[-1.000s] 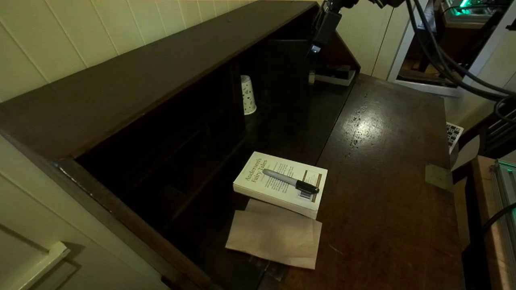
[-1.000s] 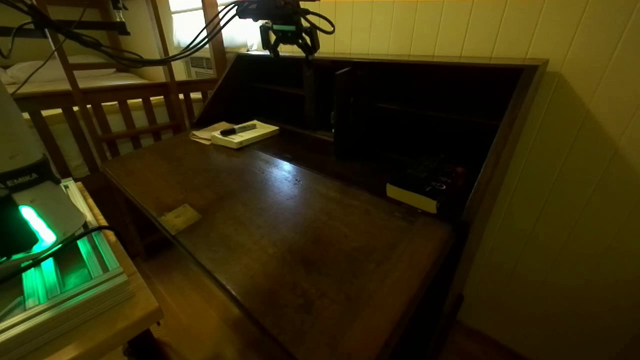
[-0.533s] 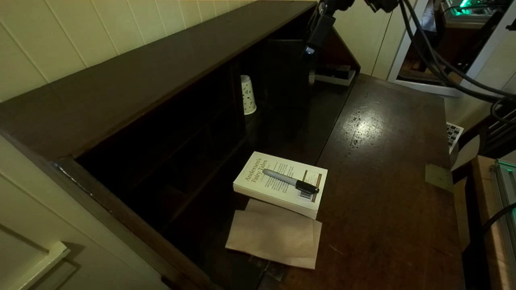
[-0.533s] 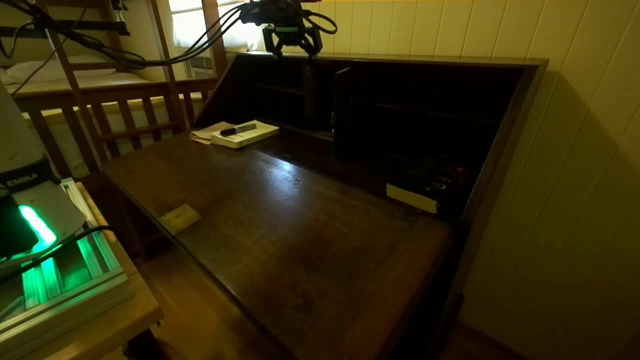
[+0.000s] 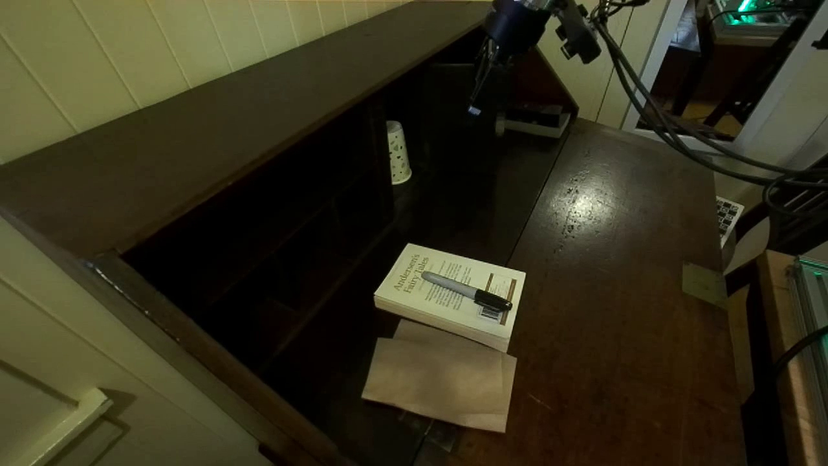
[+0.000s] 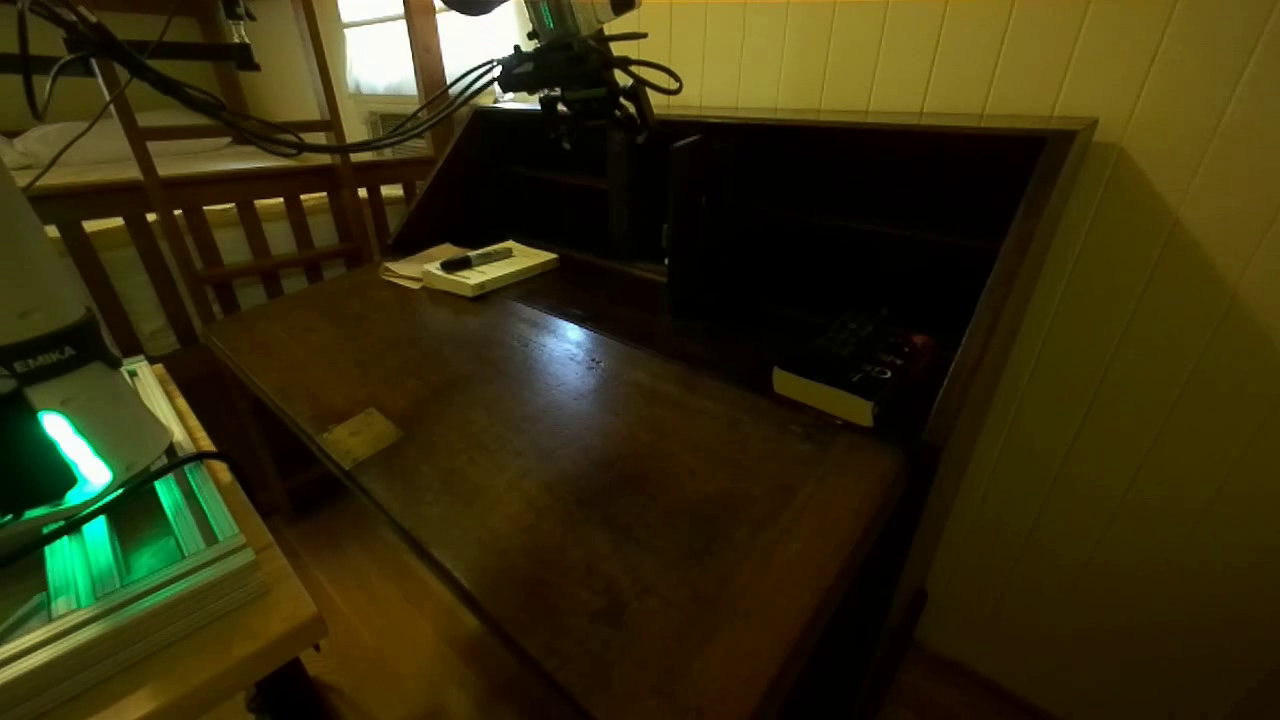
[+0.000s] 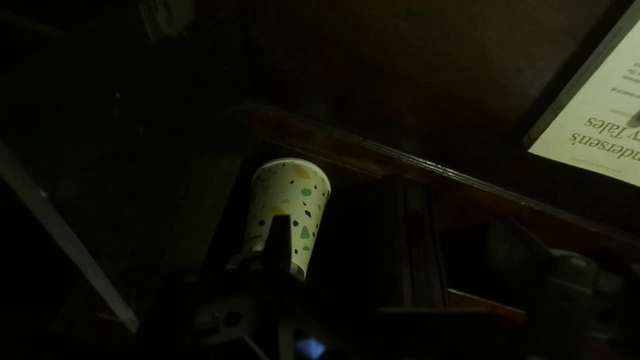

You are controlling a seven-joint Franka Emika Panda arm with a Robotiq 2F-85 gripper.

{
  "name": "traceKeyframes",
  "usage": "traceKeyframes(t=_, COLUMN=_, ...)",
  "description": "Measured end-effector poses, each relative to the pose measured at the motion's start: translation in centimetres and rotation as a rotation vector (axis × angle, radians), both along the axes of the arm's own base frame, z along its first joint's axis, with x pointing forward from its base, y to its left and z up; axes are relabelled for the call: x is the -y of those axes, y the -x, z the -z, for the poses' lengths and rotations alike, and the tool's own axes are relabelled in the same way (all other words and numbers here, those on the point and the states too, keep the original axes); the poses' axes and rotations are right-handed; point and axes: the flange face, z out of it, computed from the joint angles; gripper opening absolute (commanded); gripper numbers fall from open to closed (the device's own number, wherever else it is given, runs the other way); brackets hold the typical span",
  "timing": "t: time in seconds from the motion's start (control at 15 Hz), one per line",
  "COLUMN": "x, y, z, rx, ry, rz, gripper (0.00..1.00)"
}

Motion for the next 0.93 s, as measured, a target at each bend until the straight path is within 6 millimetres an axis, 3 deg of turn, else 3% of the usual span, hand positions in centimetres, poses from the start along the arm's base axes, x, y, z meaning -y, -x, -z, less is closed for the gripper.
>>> traceKeyframes(t=0.93, x=-1.4, y=-2.6, z=5.7, rx=0.155, ry=0.117, rz=0.009, gripper=1.0)
